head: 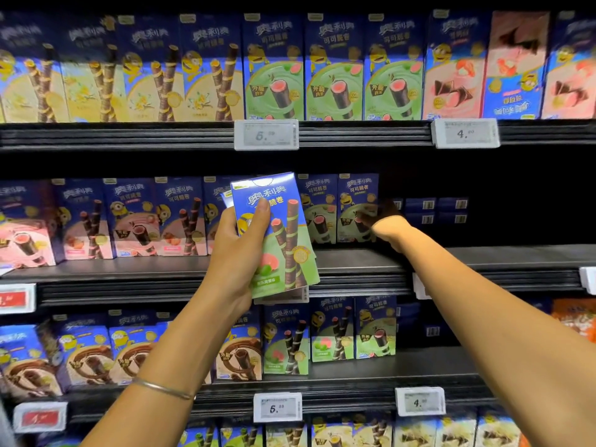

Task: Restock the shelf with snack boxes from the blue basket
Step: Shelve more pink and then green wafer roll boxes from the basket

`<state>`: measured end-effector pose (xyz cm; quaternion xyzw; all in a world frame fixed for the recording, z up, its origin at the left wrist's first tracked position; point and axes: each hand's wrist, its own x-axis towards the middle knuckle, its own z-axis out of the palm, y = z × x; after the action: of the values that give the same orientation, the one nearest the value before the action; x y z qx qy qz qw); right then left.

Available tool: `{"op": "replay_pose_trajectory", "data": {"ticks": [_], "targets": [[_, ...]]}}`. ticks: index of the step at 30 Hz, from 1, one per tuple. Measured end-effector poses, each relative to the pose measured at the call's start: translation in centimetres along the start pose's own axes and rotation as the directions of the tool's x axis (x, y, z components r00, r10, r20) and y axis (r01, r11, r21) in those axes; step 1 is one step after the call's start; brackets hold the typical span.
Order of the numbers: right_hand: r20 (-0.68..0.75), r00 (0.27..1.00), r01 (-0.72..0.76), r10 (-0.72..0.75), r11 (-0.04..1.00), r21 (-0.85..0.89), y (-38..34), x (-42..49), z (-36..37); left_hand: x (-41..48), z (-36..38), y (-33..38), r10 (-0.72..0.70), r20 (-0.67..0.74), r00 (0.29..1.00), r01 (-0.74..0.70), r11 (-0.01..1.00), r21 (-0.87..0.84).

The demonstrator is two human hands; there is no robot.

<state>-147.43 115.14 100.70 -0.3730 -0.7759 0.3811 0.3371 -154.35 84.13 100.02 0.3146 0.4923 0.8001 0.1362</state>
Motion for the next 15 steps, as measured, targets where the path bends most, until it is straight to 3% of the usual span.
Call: {"op": "replay_pose_trajectory", "data": {"ticks": [2,4,6,8,10,13,15], "targets": [[-0.009,0.999,-0.052,0.052,0.998,0.021,0.1,-0.4,-0.6,-0.2,0.2,0.0,-0.009,-0.007,1.000,0.009,1.000,0.007],[-0.123,0.991,-0.040,0.051,0.996,0.085,-0.2,-1.9,-1.1,-0.3,0.4,0.1,-0.024,-0.011,1.000,0.024,1.000,0.001],[-0.251,0.968,0.088,-0.028,0.969,0.230,-1.2,-5.2,-1.2,-0.5,0.9,0.0,-0.038,-0.013,0.999,0.038,0.999,0.002],[-0.283,0.948,0.242,-0.148,0.912,0.330,-2.5,-9.9,-0.9,-0.9,1.6,-0.2,-0.038,0.005,0.999,0.038,0.999,0.014],[-0.136,0.943,0.331,-0.302,0.862,0.384,-3.5,-14.5,-0.5,-1.3,2.6,-0.4,-0.013,0.030,0.999,0.012,1.000,0.027],[0.191,0.903,0.279,-0.384,0.864,0.420,-4.0,-19.2,0.2,-1.9,4.0,-0.8,0.024,0.035,0.999,-0.025,0.999,0.035],[0.176,0.907,0.310,-0.383,0.889,0.338,-3.7,-20.2,0.1,-2.3,4.8,-1.0,0.032,0.044,0.998,-0.034,0.998,0.044]]}}
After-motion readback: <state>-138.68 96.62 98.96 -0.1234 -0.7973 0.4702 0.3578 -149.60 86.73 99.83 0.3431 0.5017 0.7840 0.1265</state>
